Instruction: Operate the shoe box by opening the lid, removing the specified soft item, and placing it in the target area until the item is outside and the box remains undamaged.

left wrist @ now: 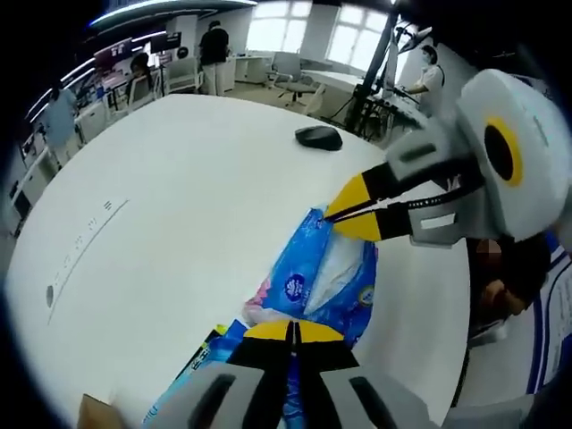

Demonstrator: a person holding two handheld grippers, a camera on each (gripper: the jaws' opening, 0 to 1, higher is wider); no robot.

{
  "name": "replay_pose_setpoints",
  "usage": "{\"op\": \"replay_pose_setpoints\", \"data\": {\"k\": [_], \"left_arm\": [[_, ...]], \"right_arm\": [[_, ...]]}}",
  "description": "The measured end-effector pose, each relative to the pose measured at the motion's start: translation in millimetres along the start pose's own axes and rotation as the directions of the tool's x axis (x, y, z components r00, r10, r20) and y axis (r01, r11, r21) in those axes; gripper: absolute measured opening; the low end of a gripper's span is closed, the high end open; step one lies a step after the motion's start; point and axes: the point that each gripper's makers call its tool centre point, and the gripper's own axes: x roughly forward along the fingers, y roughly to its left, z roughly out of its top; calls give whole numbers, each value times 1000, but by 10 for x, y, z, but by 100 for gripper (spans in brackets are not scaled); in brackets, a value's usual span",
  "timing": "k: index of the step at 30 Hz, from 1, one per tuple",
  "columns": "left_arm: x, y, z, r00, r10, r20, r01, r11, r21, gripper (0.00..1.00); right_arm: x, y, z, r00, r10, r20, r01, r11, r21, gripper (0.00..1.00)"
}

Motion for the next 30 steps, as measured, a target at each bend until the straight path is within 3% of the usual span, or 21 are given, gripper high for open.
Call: {"op": "replay_pose_setpoints", "data": {"k": [3,11,30], "left_arm": [[-67,-32,51,1000,-19,23,19,1000,-20,4],[-306,-71,97,997,5,71,-6,1000,15,11],[-964,-173,-145,986,40,165,-43,999,14,20]], "right_arm": [[-55,18,54,1000,-6,13,6,1000,5,3],[-195,112,107,1000,-1,8,1,1000,16,10],[-697,291,175,1000,-15,-3,15,998,53,22]]}}
